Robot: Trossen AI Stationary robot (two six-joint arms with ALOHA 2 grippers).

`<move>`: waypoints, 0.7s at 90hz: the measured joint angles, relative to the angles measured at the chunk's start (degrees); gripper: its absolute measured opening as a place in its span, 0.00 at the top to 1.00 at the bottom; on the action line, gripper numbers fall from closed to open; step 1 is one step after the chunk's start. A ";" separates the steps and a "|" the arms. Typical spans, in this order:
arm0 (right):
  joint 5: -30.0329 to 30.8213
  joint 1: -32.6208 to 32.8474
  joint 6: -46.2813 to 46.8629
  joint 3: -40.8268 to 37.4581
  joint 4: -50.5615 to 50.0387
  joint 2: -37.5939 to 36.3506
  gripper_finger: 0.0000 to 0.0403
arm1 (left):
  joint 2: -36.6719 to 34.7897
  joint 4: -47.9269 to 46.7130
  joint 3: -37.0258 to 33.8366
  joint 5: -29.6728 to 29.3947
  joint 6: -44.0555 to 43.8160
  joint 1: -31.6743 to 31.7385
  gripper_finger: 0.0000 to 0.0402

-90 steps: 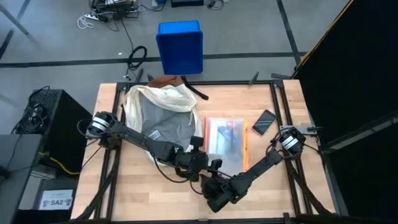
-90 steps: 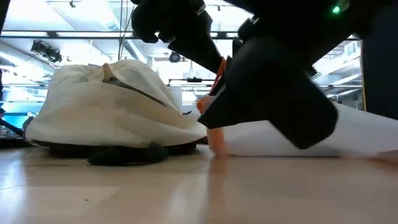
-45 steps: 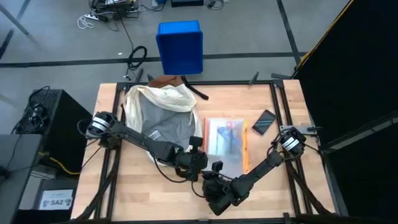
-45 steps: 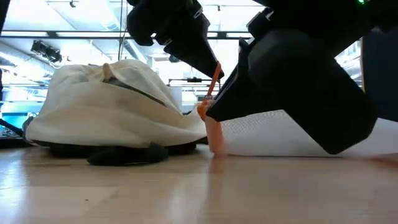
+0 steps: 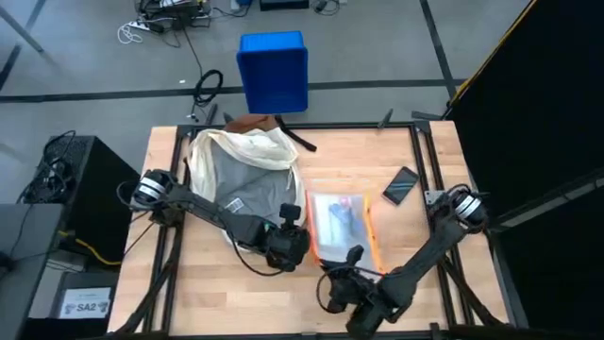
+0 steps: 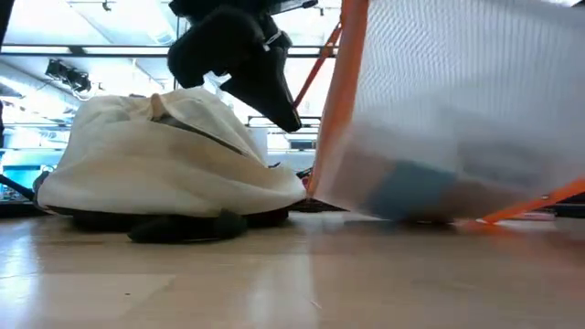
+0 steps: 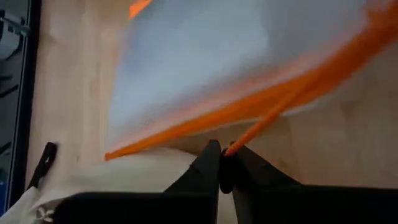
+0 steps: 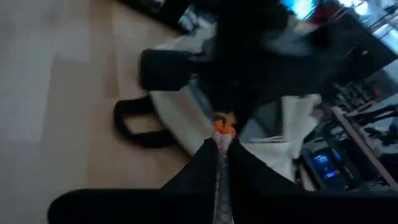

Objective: Unpack backpack
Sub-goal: Open the zip bag

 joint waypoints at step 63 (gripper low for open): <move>-10.49 11.23 16.50 0.11 -13.11 -8.56 1.00 | 0.00 -40.39 -0.96 -5.76 -23.87 3.74 1.00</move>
